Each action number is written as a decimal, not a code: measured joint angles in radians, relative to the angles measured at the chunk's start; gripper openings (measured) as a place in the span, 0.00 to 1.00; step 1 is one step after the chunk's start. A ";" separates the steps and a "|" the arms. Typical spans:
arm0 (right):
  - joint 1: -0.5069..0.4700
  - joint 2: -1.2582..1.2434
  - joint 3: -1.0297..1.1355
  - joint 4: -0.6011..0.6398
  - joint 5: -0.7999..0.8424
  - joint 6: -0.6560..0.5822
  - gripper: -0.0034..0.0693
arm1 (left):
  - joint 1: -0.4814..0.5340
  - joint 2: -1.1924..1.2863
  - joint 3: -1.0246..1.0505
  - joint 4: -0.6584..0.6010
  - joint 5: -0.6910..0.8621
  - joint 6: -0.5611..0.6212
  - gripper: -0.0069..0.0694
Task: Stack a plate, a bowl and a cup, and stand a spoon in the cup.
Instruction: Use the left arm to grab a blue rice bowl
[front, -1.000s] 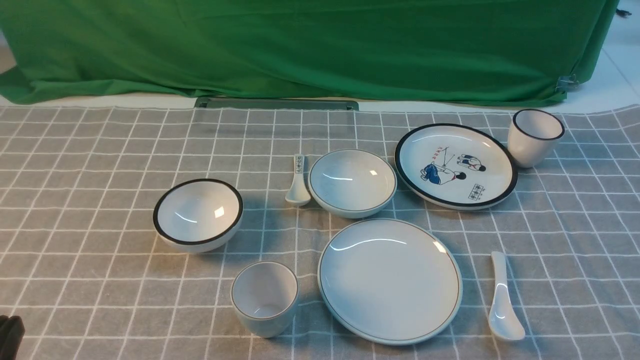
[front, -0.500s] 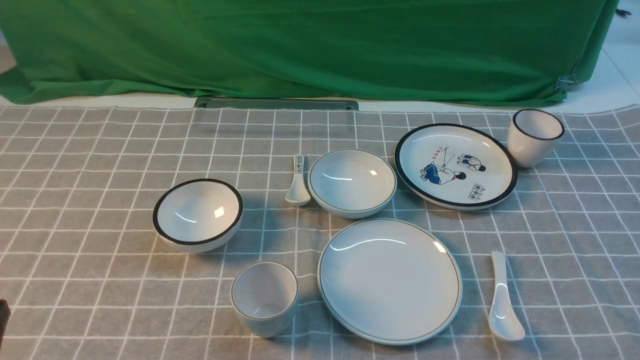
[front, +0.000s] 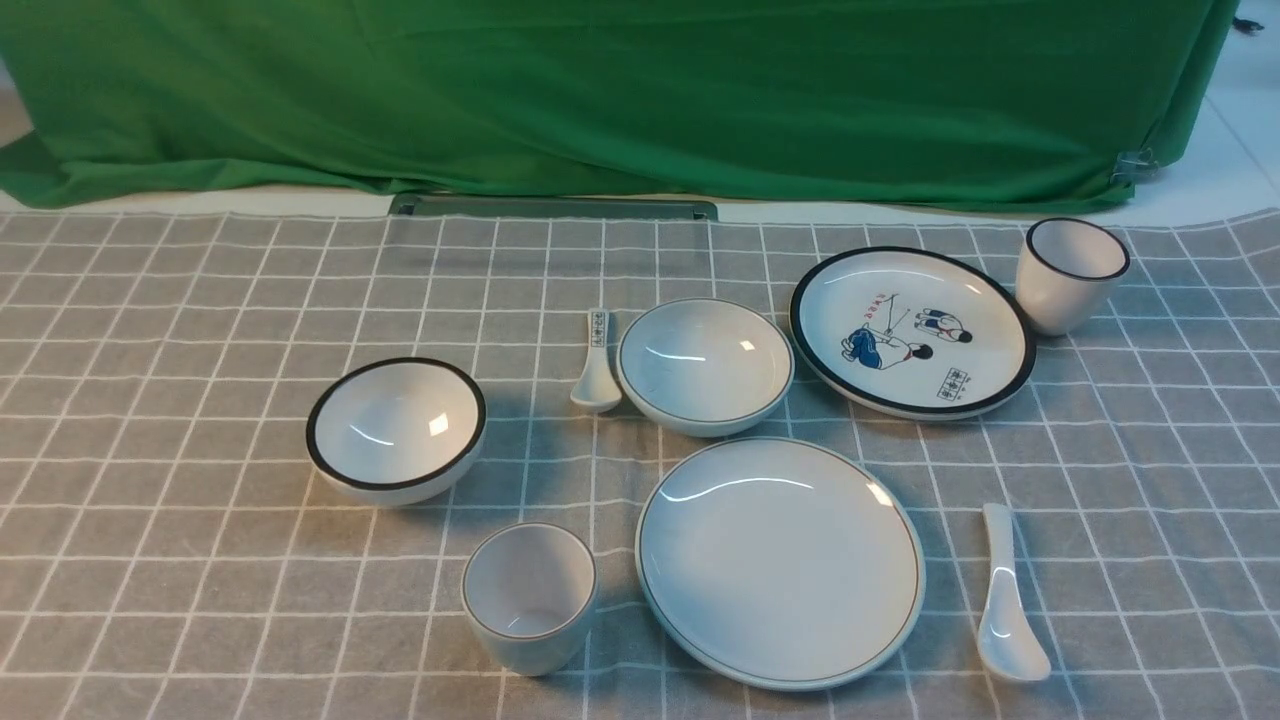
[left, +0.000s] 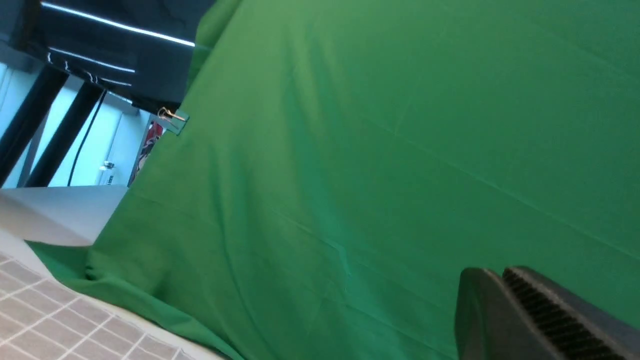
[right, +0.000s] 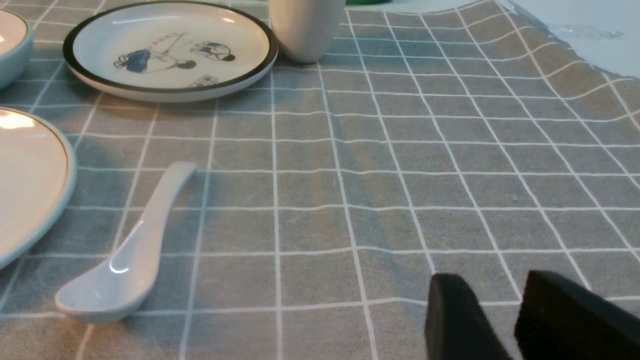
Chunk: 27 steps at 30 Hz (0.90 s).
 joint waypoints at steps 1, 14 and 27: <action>0.000 0.000 0.000 0.008 -0.042 0.037 0.38 | 0.000 0.000 0.000 0.000 -0.001 0.006 0.11; 0.000 0.000 0.000 0.079 -0.539 0.457 0.38 | 0.000 0.018 -0.001 0.006 -0.212 -0.018 0.11; 0.045 0.179 -0.401 -0.012 -0.085 0.305 0.20 | 0.000 0.622 -0.848 0.095 0.936 0.026 0.11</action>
